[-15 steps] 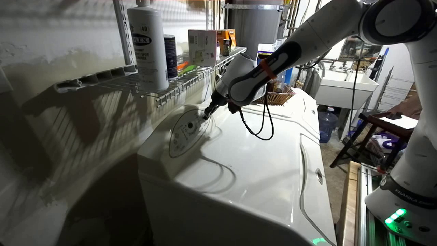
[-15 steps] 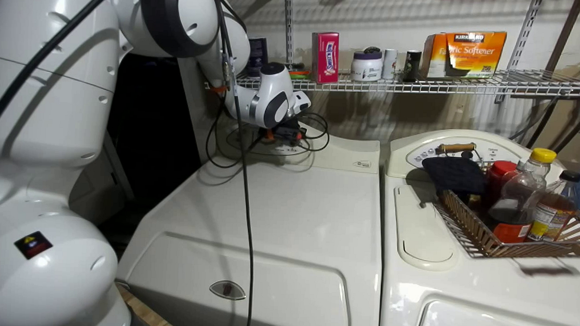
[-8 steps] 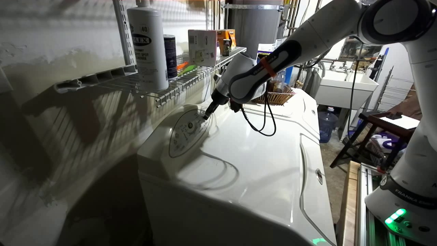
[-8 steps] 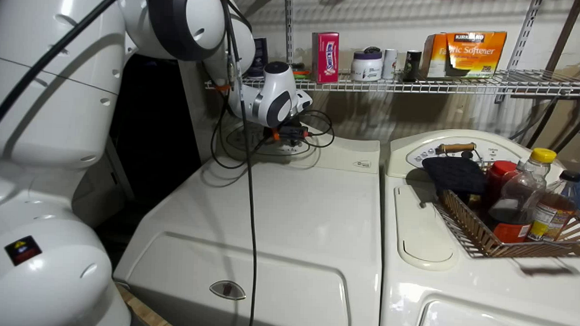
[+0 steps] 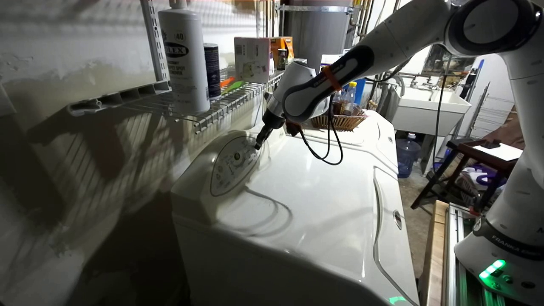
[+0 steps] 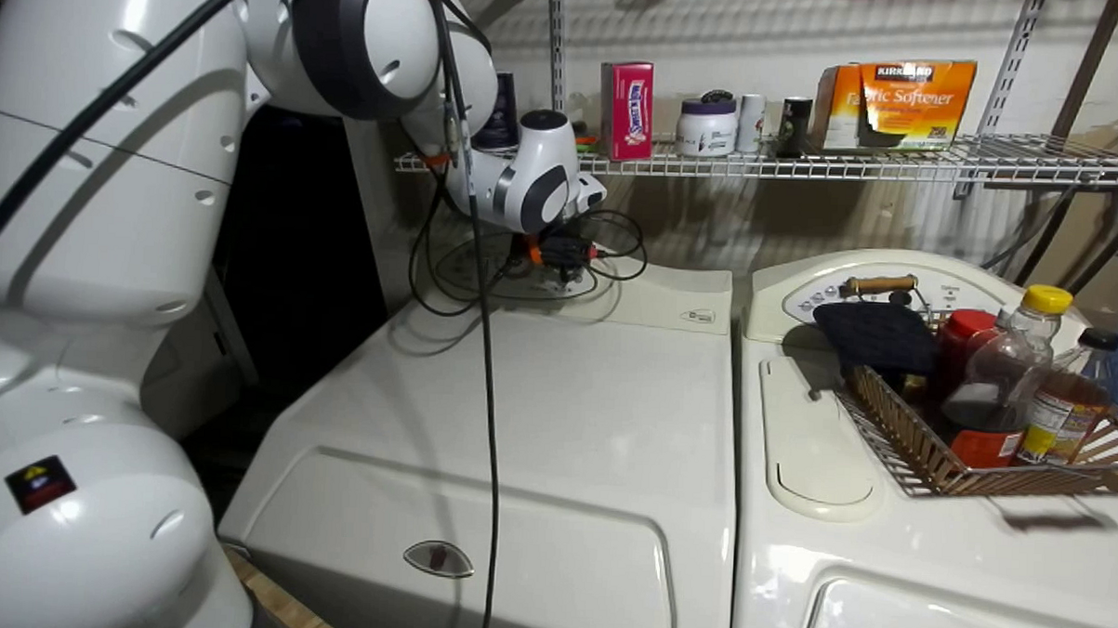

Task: Press a button on the washing machine

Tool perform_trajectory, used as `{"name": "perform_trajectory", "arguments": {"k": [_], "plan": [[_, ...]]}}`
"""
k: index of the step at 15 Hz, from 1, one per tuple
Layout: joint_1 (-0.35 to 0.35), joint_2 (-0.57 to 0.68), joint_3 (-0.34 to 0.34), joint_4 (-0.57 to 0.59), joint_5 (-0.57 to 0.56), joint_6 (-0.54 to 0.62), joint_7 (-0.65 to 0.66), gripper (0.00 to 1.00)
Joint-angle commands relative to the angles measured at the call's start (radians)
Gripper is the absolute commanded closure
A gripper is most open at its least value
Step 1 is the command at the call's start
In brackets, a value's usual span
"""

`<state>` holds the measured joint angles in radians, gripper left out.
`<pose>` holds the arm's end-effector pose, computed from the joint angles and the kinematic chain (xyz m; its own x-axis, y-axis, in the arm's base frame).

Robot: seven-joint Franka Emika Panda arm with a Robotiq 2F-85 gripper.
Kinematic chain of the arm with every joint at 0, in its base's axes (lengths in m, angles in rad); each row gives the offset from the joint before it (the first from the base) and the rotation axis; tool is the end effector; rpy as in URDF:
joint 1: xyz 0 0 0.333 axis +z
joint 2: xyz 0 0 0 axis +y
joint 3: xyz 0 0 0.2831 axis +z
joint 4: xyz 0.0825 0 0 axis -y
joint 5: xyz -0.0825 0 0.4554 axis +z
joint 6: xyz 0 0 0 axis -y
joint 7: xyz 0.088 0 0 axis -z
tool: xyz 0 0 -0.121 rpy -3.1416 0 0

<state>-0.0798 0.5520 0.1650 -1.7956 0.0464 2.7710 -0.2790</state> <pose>0.7301 0.0543 0.2010 0.8686 0.2509 0.4274 0.2782 -0.9605 -0.0016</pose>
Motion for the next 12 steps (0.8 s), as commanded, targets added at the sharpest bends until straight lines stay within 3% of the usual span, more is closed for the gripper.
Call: {"name": "perform_trajectory", "arguments": {"k": [1,4,7,12], "plan": [[0.096,-0.098,-0.087,-0.057,-0.035,-0.147,0.171,0.73],[0.182,-0.188,-0.165,-0.107,-0.105,-0.237,0.335,0.54],[0.263,-0.298,-0.241,-0.154,-0.245,-0.373,0.558,0.34],[0.275,-0.476,-0.191,-0.231,-0.311,-0.602,0.765,0.02]]}}
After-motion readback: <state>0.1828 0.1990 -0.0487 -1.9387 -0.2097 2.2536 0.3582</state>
